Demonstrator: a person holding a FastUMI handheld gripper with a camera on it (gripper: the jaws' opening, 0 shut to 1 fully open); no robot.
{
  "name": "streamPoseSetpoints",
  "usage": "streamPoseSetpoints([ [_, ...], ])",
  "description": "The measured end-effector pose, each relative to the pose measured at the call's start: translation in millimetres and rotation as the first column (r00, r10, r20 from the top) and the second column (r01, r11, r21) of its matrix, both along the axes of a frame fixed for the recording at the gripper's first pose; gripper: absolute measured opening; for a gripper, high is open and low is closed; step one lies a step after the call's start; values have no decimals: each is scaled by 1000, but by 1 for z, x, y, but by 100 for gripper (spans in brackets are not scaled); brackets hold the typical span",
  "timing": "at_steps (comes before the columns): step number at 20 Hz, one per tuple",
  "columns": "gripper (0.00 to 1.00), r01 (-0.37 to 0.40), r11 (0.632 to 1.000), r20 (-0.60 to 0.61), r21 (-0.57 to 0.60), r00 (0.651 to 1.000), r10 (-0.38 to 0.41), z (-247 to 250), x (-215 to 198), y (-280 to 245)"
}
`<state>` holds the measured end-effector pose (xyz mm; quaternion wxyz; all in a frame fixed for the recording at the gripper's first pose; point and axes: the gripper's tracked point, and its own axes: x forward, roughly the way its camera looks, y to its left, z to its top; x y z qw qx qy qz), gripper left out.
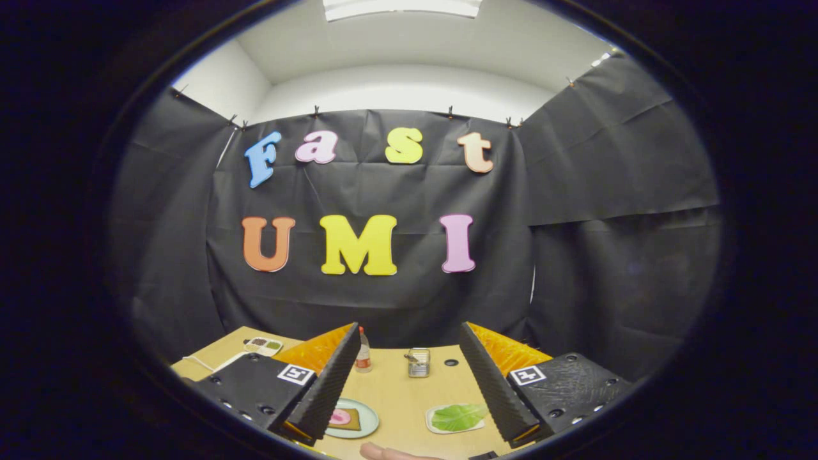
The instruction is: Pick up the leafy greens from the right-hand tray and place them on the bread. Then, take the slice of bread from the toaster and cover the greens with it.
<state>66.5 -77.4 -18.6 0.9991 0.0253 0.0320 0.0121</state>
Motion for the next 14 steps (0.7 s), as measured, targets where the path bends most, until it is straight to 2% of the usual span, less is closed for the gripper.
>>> streamPoseSetpoints([
  [4,95,-46,999,-32,13,998,46,-22,24,-14],
  [6,95,-68,998,-102,17,992,69,-54,40,-23],
  [9,95,-47,999,-214,-15,976,43,-116,65,-59],
  [14,95,-34,998,-428,-46,904,11,-232,98,-120],
])
